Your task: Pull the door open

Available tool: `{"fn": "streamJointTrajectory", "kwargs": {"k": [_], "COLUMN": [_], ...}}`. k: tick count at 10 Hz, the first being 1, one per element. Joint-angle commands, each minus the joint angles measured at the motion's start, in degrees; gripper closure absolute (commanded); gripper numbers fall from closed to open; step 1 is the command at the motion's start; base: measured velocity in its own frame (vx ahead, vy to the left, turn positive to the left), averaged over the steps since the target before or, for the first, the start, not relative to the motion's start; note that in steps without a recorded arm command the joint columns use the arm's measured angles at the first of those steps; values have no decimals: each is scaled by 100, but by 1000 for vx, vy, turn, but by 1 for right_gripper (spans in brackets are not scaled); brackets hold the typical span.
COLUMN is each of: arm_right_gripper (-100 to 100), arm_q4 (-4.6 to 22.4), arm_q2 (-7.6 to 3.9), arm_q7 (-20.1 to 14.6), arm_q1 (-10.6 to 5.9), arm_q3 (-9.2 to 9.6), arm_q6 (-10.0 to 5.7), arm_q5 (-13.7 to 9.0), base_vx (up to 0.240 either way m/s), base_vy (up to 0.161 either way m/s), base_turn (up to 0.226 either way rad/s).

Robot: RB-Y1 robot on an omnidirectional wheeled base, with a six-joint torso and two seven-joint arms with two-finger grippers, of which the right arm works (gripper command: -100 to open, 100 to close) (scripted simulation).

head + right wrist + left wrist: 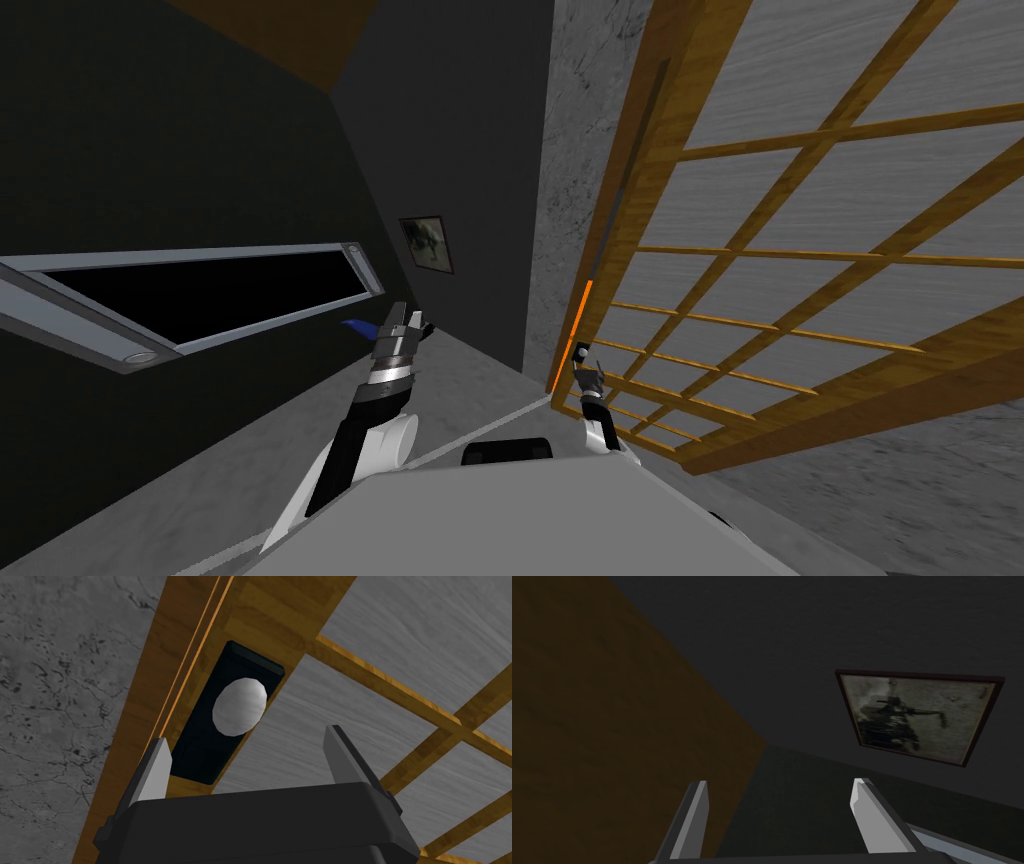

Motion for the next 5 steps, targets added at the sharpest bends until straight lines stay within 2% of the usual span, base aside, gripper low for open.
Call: {"fn": "streamJointTrajectory", "kwargs": {"k": [1, 2, 4, 5], "arm_right_gripper": [-100, -100, -100, -100], "arm_q4": [-16, -16, -31, -31], "arm_q2": [24, 24, 56, 56], "arm_q7": [-286, -369, -726, -769], "arm_q1": [1, 1, 0, 0], "arm_q3": [44, 44, 100, 100], "arm_q6": [-7, -7, -17, -17], "arm_q5": [-123, -123, -278, -278], "base_vx": [-50, -36, -47, -39], "base_vy": [-19, -10, -6, -7], "base_turn": [62, 23, 50, 22]}}
